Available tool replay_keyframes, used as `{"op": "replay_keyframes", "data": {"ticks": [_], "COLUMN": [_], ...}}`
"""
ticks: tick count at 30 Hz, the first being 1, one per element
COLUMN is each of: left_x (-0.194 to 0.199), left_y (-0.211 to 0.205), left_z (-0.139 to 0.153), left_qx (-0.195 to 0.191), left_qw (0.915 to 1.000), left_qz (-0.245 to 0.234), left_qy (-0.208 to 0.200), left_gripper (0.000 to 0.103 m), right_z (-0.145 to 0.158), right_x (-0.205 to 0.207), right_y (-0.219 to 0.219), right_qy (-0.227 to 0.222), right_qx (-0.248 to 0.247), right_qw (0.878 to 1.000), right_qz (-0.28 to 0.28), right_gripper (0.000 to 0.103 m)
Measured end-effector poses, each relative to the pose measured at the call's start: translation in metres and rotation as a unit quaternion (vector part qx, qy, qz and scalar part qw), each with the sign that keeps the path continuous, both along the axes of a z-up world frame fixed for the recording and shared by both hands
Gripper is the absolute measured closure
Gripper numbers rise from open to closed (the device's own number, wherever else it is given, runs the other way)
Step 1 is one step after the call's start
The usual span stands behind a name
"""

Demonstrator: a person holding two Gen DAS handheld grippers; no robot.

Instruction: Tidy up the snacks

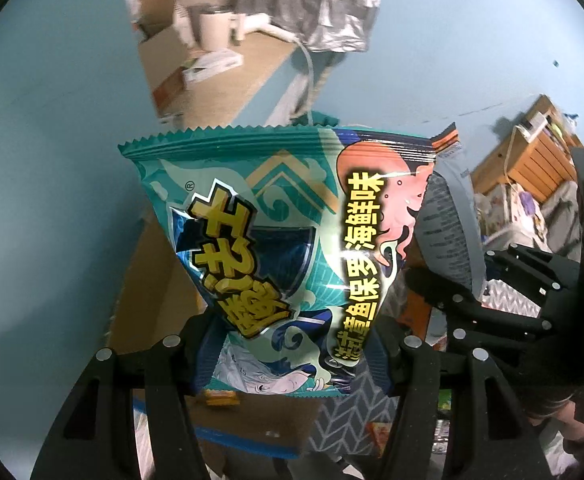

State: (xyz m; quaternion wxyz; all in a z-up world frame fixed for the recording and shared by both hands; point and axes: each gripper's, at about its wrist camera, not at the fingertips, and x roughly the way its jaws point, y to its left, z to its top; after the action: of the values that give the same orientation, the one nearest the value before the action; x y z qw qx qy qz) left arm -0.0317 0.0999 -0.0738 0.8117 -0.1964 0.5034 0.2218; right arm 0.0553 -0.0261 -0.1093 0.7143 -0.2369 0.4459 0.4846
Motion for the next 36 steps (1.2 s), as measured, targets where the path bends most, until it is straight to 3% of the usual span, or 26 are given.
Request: {"op": "replay_keyframes", "data": {"ticks": [12, 25, 27, 29, 30, 36], "left_x": [-0.042, -0.038, -0.035, -0.032, -0.027, -0.019], "left_y": [0.052, 0.066, 0.067, 0.068, 0.070, 0.066], "left_z": [-0.018, -0.053, -0.056, -0.058, -0.060, -0.060], "left_qx": [-0.001, -0.016, -0.022, -0.027, -0.027, -0.009], "left_qw": [0.9972, 0.9928, 0.9918, 0.9908, 0.9904, 0.9905], "left_qz": [0.073, 0.106, 0.112, 0.116, 0.117, 0.111], "left_qy": [0.020, 0.053, 0.059, 0.064, 0.067, 0.080], "left_gripper": [0.040, 0.040, 0.040, 0.038, 0.036, 0.028], "right_z": [-0.012, -0.043, -0.043, -0.042, -0.041, -0.038], "right_x": [-0.022, -0.029, -0.029, -0.028, -0.028, -0.024], "right_y": [0.068, 0.096, 0.098, 0.098, 0.098, 0.090], "right_qy": [0.035, 0.078, 0.081, 0.074, 0.071, 0.065], "right_qx": [-0.010, -0.058, -0.065, -0.064, -0.063, -0.066], "right_qw": [0.998, 0.994, 0.993, 0.994, 0.994, 0.995], "right_qz": [0.045, 0.054, 0.054, 0.051, 0.049, 0.043], "right_gripper": [0.069, 0.068, 0.065, 0.045, 0.041, 0.038]}}
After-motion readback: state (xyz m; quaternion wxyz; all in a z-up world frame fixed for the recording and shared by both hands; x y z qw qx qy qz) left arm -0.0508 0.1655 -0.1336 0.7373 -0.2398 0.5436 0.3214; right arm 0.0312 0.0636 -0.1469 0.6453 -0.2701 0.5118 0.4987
